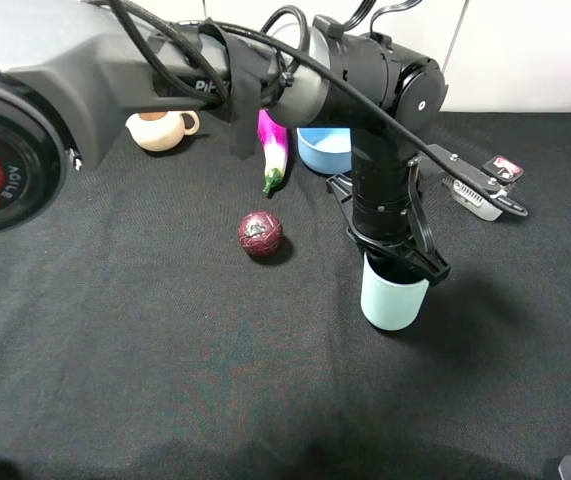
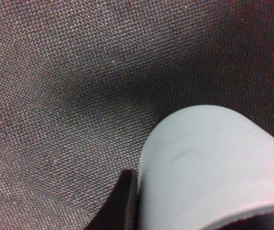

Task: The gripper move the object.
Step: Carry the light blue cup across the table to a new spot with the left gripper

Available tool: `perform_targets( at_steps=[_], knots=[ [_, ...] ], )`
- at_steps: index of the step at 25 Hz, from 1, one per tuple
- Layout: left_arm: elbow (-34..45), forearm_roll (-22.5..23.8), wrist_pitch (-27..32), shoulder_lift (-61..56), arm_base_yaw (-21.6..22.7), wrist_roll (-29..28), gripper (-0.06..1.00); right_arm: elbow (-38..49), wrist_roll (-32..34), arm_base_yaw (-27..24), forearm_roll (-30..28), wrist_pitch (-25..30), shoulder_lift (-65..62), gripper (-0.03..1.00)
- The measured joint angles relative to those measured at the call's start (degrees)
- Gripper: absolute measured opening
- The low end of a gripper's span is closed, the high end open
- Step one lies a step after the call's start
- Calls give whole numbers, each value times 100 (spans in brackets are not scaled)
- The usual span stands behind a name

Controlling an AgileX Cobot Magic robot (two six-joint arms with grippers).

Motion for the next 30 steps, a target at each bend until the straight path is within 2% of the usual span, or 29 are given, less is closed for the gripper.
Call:
perform_targets(
  at_steps=[6,13,17,30],
  knots=[
    [-292,17,240,-6,0,0,12,0,0,0,0,0,0,69],
    [-685,40,888,-31,0,0,12,0,0,0,0,0,0,69],
    [-920,153,1459,-68,0,-63,12,0,0,0,0,0,0,69],
    [-1155,187,1494,-376,0,-84,12,0,0,0,0,0,0,69]
  ],
)
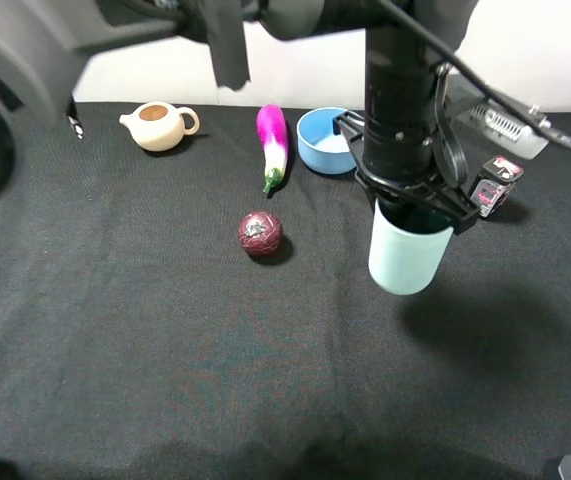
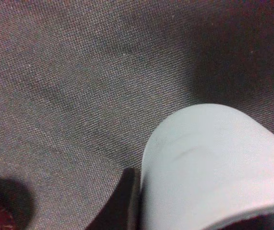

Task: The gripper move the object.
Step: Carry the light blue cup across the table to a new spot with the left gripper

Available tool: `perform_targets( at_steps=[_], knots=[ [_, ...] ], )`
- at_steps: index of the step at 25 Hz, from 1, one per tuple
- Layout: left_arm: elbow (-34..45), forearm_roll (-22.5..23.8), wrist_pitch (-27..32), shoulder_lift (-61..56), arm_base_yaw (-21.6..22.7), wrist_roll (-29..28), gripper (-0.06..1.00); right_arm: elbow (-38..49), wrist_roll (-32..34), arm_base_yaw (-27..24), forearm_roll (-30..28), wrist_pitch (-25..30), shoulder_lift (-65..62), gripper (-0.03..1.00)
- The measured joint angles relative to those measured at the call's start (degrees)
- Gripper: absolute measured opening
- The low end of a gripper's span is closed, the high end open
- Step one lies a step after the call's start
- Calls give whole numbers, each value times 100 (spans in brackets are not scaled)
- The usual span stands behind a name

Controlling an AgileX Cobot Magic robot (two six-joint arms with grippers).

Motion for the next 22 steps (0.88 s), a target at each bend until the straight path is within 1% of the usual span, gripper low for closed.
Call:
perform_targets(
  at_steps=[2,7,11,19,22],
  knots=[
    [0,76,0,-123,0,0,12,0,0,0,0,0,0,69],
    [0,529,2,-385,0,-33,12,0,0,0,0,0,0,69],
    [0,734,7,-542,0,-40,12,0,0,0,0,0,0,69],
    [0,810,7,-746,75,-40,12,0,0,0,0,0,0,69],
    [0,823,7,-821,182,-40,12,0,0,0,0,0,0,69]
  ],
)
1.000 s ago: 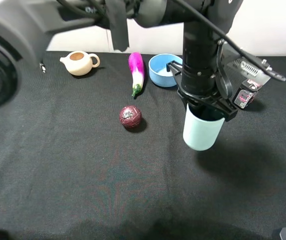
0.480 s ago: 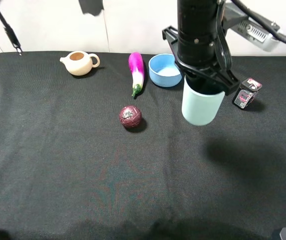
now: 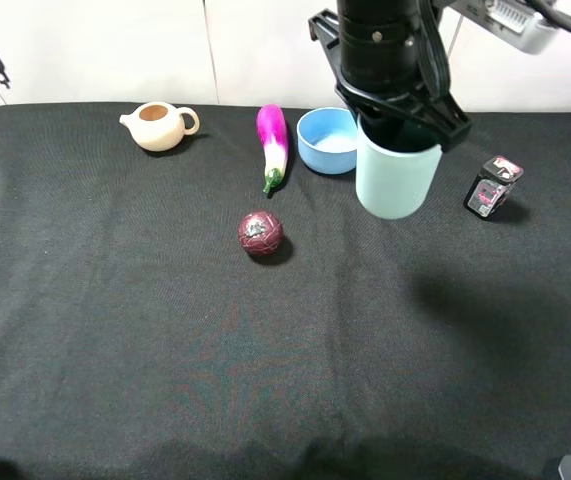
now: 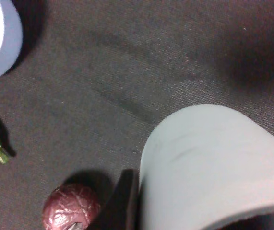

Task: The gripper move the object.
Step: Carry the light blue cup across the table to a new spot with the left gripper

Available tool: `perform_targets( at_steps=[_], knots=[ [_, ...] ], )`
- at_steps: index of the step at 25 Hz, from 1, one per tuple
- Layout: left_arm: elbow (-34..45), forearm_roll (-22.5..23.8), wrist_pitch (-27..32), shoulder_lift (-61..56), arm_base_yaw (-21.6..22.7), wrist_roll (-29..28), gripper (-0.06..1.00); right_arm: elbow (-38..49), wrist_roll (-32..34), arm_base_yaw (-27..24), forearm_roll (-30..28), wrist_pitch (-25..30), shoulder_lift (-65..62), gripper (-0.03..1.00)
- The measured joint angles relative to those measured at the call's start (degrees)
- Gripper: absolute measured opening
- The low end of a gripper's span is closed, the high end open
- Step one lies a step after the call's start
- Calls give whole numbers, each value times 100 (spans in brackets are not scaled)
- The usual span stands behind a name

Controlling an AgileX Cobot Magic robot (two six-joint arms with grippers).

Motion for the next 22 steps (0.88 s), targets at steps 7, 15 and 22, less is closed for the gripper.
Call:
perform_targets(
  at_steps=[7,15,22],
  knots=[
    [551,38,0,-358,240,11,12,0,0,0,5,0,0,69],
    [1575,67,-5,-1085,852,88,12,0,0,0,5,0,0,69],
    [2160,72,-5,-1490,1288,213,12,0,0,0,5,0,0,69]
  ],
)
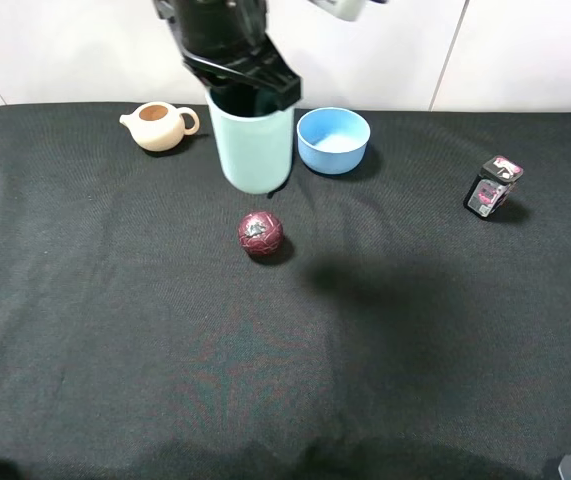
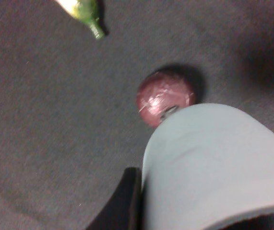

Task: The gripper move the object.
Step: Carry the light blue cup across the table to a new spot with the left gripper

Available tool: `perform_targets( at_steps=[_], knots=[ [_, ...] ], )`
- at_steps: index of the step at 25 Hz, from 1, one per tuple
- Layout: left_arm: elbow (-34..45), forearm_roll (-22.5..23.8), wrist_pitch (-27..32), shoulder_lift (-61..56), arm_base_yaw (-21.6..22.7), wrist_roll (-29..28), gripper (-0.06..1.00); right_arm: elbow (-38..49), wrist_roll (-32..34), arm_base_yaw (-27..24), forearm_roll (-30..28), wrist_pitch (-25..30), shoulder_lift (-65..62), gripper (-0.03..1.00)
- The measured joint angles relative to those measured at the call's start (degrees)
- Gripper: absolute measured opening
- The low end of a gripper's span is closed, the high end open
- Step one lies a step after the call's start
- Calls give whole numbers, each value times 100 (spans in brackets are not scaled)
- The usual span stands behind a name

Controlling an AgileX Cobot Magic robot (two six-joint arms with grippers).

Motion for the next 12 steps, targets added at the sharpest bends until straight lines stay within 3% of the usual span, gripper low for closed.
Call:
perform_targets(
  at_steps=[12],
  knots=[
    [213,0,-22,-127,666,45,12,0,0,0,10,0,0,69]
  ],
)
